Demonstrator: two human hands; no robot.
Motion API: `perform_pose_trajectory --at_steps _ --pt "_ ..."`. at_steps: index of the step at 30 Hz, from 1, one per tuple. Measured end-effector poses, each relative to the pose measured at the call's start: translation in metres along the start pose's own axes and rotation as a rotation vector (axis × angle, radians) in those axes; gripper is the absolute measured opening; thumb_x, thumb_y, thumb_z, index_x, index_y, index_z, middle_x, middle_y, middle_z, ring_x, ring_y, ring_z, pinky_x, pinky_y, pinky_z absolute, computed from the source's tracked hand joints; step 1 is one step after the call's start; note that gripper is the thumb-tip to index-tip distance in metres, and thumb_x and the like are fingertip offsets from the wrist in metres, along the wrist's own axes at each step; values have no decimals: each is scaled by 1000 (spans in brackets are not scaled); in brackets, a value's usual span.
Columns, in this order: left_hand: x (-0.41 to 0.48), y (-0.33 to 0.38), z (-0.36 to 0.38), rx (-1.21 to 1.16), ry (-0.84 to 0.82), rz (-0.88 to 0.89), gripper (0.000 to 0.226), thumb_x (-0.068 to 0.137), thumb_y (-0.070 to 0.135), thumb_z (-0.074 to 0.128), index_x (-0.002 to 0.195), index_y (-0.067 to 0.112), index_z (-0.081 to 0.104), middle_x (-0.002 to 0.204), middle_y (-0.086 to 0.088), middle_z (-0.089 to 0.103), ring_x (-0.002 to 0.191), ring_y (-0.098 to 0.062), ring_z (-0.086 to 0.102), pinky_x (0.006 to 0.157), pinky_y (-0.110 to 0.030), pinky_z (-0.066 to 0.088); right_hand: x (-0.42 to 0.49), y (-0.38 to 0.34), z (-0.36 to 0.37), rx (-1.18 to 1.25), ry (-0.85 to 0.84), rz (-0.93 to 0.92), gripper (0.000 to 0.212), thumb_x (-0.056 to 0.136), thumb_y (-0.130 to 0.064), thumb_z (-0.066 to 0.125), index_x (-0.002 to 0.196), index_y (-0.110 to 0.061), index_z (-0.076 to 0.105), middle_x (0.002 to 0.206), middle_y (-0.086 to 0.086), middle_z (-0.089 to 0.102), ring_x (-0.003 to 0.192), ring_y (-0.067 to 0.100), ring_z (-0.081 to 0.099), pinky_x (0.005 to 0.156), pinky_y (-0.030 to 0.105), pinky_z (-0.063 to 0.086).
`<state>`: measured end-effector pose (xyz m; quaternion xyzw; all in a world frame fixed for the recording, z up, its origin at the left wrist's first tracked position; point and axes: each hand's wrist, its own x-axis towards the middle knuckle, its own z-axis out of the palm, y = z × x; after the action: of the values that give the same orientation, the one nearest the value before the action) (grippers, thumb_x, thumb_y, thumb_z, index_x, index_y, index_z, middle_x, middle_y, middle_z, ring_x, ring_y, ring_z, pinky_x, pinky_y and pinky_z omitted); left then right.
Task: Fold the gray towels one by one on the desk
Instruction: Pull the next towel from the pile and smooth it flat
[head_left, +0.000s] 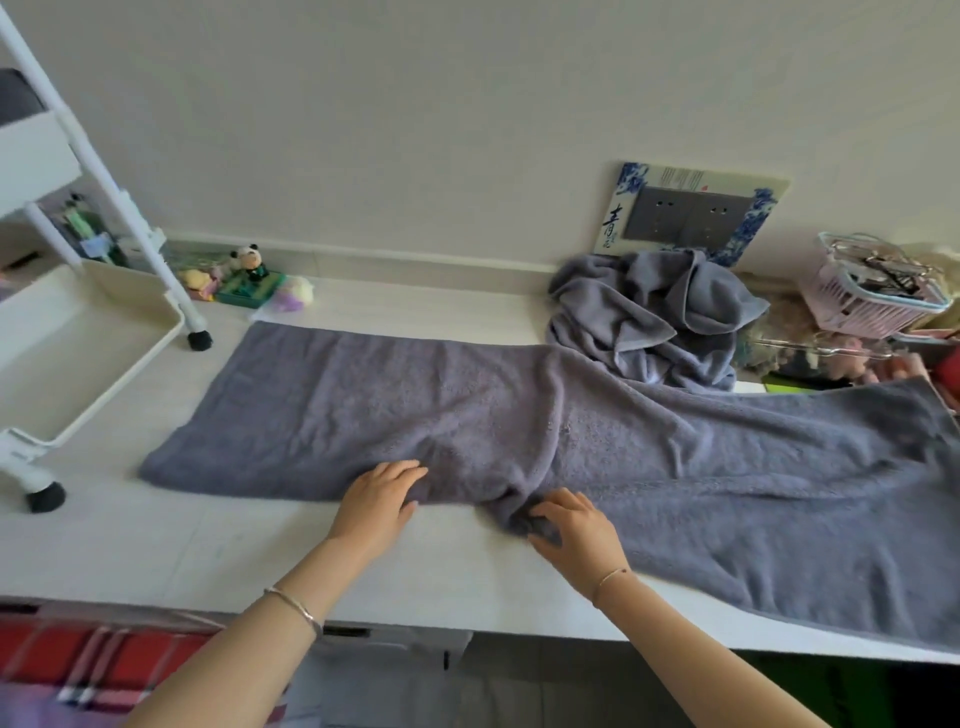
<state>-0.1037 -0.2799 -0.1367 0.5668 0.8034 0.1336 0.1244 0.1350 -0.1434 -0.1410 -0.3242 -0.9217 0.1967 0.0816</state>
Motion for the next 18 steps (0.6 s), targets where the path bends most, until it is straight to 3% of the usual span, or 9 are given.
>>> perform_pose_trajectory --at_steps 2,5,7,9,11,14,16,18 --pt "6 -6 -4 -49 96 -8 24 85 10 66 108 13 68 112 -3 66 104 -27 62 80 -33 48 4 -4 -1 -20 -7 53 18 88 -24 61 101 -17 71 104 -3 66 95 24 59 74 36 51" --pt "15 -11 -21 -168 92 -89 15 94 20 53 105 15 63 95 -6 67 93 -28 61 72 -34 44 6 0 -17 181 -63 204 15 94 -15 51 103 -14 64 97 0 66 90 20 58 75 28 45" --pt "20 -18 -35 -234 62 -103 15 97 28 47 103 18 57 86 -4 65 85 -29 61 66 -34 41 8 5 -35 367 -24 297 12 96 -11 49 97 -13 60 89 0 63 85 18 57 71 18 41" --pt "24 -25 -46 -156 63 -72 16 97 34 46 101 21 54 81 2 61 82 -27 60 61 -31 37 13 9 -45 444 25 347 10 95 -9 50 93 -15 58 87 1 62 84 20 57 68 11 40" --pt "26 -29 -50 -42 108 -19 16 94 34 54 103 22 57 88 3 61 87 -23 59 65 -30 38 16 9 -44 344 -1 362 10 93 -10 54 98 -17 59 94 3 63 88 22 58 72 20 44" --pt "24 -21 -39 69 150 120 23 80 16 71 101 21 62 99 2 58 90 -22 56 72 -33 43 11 3 -29 74 45 278 20 89 -12 59 108 -18 61 110 -1 57 103 19 52 90 31 41" --pt "16 -14 -25 50 181 221 25 70 7 77 86 22 65 88 4 58 79 -21 57 68 -31 42 5 -8 -21 32 126 79 18 86 -17 64 103 -19 63 108 -3 57 100 17 52 90 31 41" --pt "6 -14 -15 48 200 300 8 75 21 69 81 24 67 81 7 60 74 -19 59 70 -25 36 2 -18 -12 -65 122 -124 17 81 -28 67 98 -25 66 104 -7 57 94 14 51 83 29 43"
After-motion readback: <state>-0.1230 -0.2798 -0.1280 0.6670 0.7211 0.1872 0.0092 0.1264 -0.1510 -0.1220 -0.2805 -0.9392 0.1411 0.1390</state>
